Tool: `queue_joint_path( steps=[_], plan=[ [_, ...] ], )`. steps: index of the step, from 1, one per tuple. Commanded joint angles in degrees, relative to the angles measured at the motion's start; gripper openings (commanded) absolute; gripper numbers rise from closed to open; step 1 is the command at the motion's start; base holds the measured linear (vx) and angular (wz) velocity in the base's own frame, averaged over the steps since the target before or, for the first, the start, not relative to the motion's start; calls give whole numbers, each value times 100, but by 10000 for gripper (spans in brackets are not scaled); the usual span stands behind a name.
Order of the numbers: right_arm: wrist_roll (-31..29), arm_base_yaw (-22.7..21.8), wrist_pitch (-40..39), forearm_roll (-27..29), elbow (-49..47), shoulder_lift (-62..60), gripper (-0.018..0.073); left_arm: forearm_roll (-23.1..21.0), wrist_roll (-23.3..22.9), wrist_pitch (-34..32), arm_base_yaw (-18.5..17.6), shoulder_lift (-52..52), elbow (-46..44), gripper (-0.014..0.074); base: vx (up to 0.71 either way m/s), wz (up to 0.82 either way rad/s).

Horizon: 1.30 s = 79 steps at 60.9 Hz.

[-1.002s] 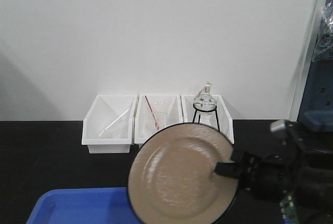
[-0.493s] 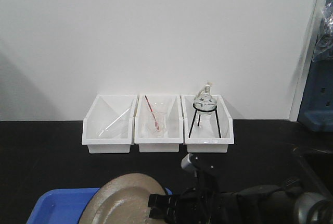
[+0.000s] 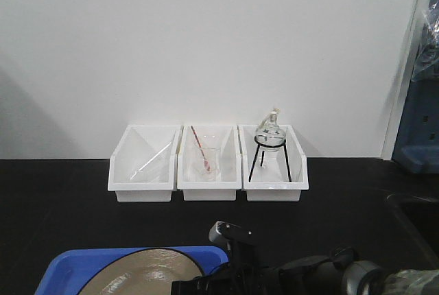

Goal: Place disk in tray to left cabinet
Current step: 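Lift the plate with the right gripper and carry it over the blue tray, then lower the plate into the blue tray and open the right gripper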

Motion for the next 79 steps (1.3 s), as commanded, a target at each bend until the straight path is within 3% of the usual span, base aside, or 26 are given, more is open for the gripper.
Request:
queue_joint_path(
  steps=[1, 14, 26, 39, 45, 49, 56, 64, 72, 79],
  plan=[
    [-326, -20, 103, 193, -200, -315, 435, -14, -11, -479, 9, 85, -197, 409, 0, 0],
    [-587, -20, 123, -364, -200, -334, 597, -14, -11, -473, 9, 85, -197, 409, 0, 0],
    [-366, -20, -332, -1880, -200, -565, 585, -14, -11, -473, 9, 85, -197, 409, 0, 0],
    [646, -28, -1043, -2888, -200, -1105, 563, -14, -11, -416, 9, 85, -197, 409, 0, 0],
    [1417, -167, -702, -3003, -200, -1351, 563, -9, -5, -409, 9, 87, -220, 412, 0, 0],
    [2259, -447, -181, -3165, -200, -1524, 563, -9, -5, -303, 9, 205, -314, 429, 0, 0],
    [3542, -1064, 574, -4427, -200, -1793, 563, -9, 38, -122, 9, 701, -652, 474, 0, 0],
    [4864, -1602, 1386, -6039, -200, -1982, 563, -9, 568, -256, 9, 1700, -1057, 500, 0, 0],
    [5299, -1604, 1738, -6872, -200, -1983, 563, -76, 660, -249, 9, 2716, -1494, 499, 0, 0],
    [5372, -1604, 1471, -6866, -200, -1983, 560, -112, 660, -106, 9, 3513, -1886, 499, 0, 0]
  ],
)
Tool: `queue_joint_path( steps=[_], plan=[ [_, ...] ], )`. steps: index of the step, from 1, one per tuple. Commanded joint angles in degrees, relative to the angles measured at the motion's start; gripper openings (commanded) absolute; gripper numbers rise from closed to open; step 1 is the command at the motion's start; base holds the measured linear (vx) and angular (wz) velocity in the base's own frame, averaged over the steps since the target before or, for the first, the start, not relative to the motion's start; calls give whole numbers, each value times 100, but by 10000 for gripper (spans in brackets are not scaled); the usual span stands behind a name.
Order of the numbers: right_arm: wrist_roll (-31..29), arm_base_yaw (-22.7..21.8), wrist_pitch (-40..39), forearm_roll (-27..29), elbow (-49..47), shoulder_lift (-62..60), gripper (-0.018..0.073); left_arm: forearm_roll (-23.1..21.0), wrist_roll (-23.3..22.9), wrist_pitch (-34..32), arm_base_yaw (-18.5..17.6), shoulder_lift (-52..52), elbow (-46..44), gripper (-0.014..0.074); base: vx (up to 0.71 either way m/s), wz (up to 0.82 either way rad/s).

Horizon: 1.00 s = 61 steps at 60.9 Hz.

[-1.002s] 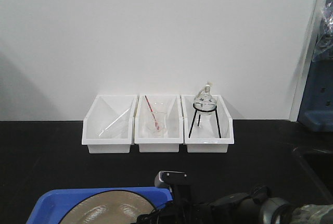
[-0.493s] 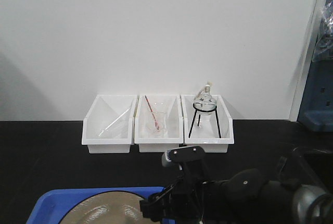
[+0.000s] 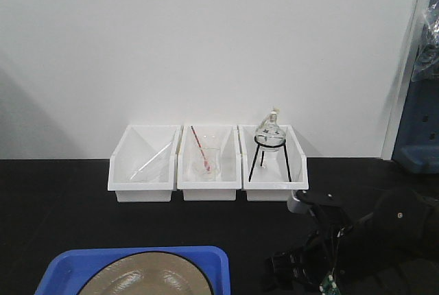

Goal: Place disk in tray to left cabinet
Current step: 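Lower the plate into the blue tray and open the right gripper, then grasp the blue tray's side walls with both grippers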

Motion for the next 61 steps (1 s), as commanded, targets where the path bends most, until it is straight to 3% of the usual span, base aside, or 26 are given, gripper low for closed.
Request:
queue_joint_path(
  steps=[1, 17, 42, 49, 61],
  plan=[
    [139, -10, -392, -12, -194, -247, 559, -55, 30, -261, 9, 622, -495, 499, 0, 0],
    [507, -10, -536, -6, -194, 151, 540, -61, 223, 75, 9, 2317, -1323, 499, 0, 0],
    [562, 138, -271, -64, -783, 854, 540, -73, 273, -6, 9, 3780, -1763, 499, 0, 0],
    [908, 451, -105, -578, -1120, 1000, 540, -155, 273, -12, 9, 3986, -1763, 499, 0, 0],
    [2262, 860, 66, -1820, -1275, 1187, 540, -155, 360, -253, 9, 4106, -1763, 499, 0, 0]
  ],
)
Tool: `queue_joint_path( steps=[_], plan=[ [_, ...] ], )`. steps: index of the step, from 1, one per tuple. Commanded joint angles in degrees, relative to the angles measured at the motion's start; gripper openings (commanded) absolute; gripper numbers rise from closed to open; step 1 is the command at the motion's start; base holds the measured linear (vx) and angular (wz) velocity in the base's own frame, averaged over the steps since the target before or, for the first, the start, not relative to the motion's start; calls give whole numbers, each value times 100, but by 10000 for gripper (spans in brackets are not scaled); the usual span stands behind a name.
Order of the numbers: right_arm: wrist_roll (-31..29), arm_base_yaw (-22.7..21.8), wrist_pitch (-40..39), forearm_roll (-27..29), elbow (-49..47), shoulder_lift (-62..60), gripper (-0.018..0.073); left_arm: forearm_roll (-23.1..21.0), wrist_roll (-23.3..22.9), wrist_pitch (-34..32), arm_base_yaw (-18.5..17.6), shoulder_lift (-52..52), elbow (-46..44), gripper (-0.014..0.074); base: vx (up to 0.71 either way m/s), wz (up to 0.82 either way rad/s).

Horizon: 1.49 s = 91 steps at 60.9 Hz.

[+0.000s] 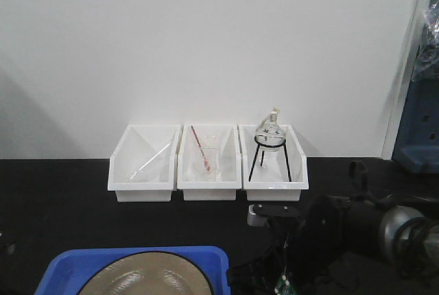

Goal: Place disk in tray to left cabinet
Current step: 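Grasp the blue tray's side walls with both grippers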

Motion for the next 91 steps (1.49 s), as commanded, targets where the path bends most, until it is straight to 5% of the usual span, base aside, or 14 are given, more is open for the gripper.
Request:
queue_joint_path(
  steps=[1, 36, 44, 74, 91],
  plan=[
    [545, 135, -95, -507, -186, -224, 540, -49, 102, -472, 9, -165, -166, 499, 0, 0],
    [696, 365, -396, -348, -235, 39, 540, -54, 127, -1176, 9, 507, -166, 499, 0, 0],
    [654, 365, -425, -350, -235, 52, 540, -346, 142, -1128, -11, 761, -166, 491, 0, 0],
    [654, 354, -686, -386, -229, 207, 540, -709, 247, -989, -735, 743, -166, 480, 0, 0],
    [654, 354, -905, -358, -234, 424, 525, -812, 247, -961, -736, 743, -166, 480, 0, 0]
  ],
)
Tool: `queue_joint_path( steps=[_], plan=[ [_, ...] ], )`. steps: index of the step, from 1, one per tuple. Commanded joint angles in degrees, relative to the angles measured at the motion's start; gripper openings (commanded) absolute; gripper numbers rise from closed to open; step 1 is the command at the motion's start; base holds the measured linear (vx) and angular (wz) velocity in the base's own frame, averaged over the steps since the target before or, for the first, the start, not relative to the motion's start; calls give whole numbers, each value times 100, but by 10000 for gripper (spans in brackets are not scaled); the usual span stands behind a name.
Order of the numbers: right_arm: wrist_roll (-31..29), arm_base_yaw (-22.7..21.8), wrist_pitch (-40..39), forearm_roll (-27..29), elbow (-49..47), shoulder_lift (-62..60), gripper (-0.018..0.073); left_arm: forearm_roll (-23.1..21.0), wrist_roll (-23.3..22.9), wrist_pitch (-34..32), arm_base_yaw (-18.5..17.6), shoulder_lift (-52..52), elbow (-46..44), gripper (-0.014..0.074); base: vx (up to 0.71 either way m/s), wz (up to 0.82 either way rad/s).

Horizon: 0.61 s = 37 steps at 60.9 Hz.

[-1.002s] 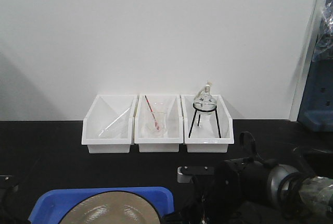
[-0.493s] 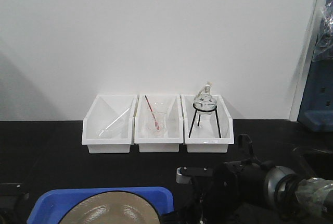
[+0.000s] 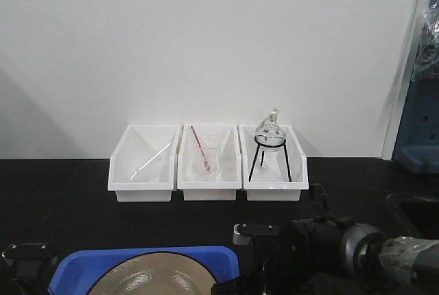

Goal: Place disk in tray to left cabinet
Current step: 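Grasp the blue tray's side walls with both grippers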

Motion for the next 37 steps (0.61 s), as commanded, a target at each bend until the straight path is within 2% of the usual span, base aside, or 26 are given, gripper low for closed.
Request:
queue_joint_path(
  steps=[1, 10, 19, 30, 37],
  plan=[
    [-44, -12, -343, 38, -151, -209, 522, -173, 7, -74, -71, -198, -119, 480, 0, 0],
    [-44, -12, -398, 81, -151, -209, 465, -477, 7, -84, -71, -198, -119, 479, 0, 0],
    [-44, -12, -299, 112, -151, -161, 364, -744, 7, -211, -71, -198, -119, 440, 0, 0],
    [-71, -12, -271, 408, -151, -161, 216, -1190, 7, -277, -71, -187, -113, 312, 0, 0],
    [-156, -12, -79, 529, -151, -161, 131, -1500, 7, -334, -71, -184, -113, 193, 0, 0]
  ],
)
